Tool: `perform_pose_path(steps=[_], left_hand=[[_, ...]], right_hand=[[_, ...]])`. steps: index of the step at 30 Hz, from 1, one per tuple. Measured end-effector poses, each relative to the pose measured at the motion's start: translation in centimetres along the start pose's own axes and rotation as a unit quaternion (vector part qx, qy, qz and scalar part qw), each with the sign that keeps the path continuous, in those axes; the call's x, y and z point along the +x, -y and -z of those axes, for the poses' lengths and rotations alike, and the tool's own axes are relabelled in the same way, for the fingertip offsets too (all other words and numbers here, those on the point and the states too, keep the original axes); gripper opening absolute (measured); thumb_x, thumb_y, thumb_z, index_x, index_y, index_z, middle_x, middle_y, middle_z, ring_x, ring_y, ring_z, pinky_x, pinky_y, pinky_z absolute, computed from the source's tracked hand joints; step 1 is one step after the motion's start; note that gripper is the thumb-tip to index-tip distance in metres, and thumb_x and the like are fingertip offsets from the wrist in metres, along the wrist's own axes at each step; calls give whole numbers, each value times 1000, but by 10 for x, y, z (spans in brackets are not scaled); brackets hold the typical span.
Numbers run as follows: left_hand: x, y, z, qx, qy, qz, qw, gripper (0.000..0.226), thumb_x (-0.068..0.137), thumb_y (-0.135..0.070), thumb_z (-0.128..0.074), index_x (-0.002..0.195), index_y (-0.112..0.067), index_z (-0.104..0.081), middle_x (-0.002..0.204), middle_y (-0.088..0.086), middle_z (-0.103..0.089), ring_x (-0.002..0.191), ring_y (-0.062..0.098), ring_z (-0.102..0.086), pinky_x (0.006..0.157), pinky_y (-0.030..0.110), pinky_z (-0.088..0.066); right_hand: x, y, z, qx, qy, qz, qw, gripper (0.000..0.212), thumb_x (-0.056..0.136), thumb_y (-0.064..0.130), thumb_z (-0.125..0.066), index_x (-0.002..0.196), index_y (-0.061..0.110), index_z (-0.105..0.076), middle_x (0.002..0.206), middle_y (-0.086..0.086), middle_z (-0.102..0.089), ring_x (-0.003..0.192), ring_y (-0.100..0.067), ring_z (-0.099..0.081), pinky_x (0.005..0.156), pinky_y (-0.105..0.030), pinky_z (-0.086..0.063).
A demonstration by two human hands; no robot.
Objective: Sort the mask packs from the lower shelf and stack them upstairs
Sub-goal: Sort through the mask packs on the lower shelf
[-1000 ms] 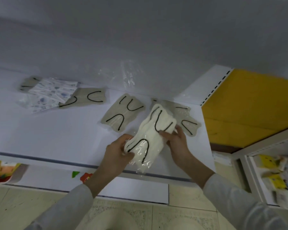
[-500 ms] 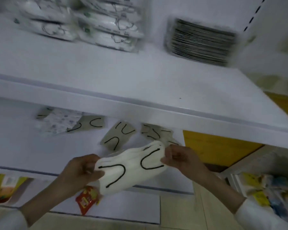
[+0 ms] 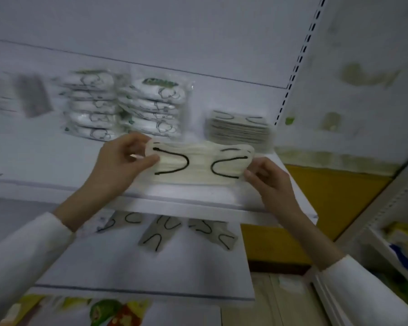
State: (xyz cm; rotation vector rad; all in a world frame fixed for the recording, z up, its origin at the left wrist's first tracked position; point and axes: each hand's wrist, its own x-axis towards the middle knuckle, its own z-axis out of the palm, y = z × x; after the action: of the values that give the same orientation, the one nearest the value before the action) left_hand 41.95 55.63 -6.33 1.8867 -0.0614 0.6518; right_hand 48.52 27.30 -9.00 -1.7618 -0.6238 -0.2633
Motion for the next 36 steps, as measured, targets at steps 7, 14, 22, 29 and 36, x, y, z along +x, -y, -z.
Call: perform_pose_path(steps=[7, 14, 22, 29, 36], left_hand=[[21, 23, -29, 58, -29, 12, 998, 27, 88, -6, -61, 75, -27, -50, 69, -7, -49, 63, 1, -48, 57, 4, -36], [21, 36, -17, 90, -18, 62, 994, 22, 87, -5, -62, 79, -26, -62, 74, -5, -66, 75, 12, -61, 70, 16, -44], [4, 32, 60, -22, -134, 131, 982, 13, 76, -3, -75, 77, -16, -72, 69, 2, -72, 60, 8, -67, 62, 12, -54], [-33, 41, 187, -23, -193, 160, 968, 8, 73, -2, -76, 77, -9, -73, 67, 11, -72, 61, 16, -67, 60, 20, -57], [-60, 63, 322, -6, -224, 179, 958, 4, 77, 1, -73, 79, -2, -71, 60, 5, -69, 53, 7, -64, 48, 18, -52]], right_hand=[[21, -20, -9, -69, -25, -99, 992, 15, 89, 7, -59, 80, 19, -60, 74, 6, -62, 68, -7, -55, 67, -22, -43], [31, -21, 1, -161, -17, -59, 985, 21, 90, 10, -61, 77, 26, -65, 80, 12, -68, 75, -5, -64, 74, -25, -55], [60, 13, -56, -115, 35, -1, 993, 27, 89, 1, -60, 82, 25, -67, 70, 15, -69, 69, -1, -66, 68, -14, -53], [75, 57, -172, -49, 101, 17, 993, 34, 87, -5, -59, 76, 26, -67, 64, 13, -69, 64, -4, -67, 64, -18, -55], [66, 106, -315, -23, 127, 18, 991, 23, 88, -6, -57, 83, 14, -68, 70, 4, -68, 62, 0, -65, 61, -13, -53]])
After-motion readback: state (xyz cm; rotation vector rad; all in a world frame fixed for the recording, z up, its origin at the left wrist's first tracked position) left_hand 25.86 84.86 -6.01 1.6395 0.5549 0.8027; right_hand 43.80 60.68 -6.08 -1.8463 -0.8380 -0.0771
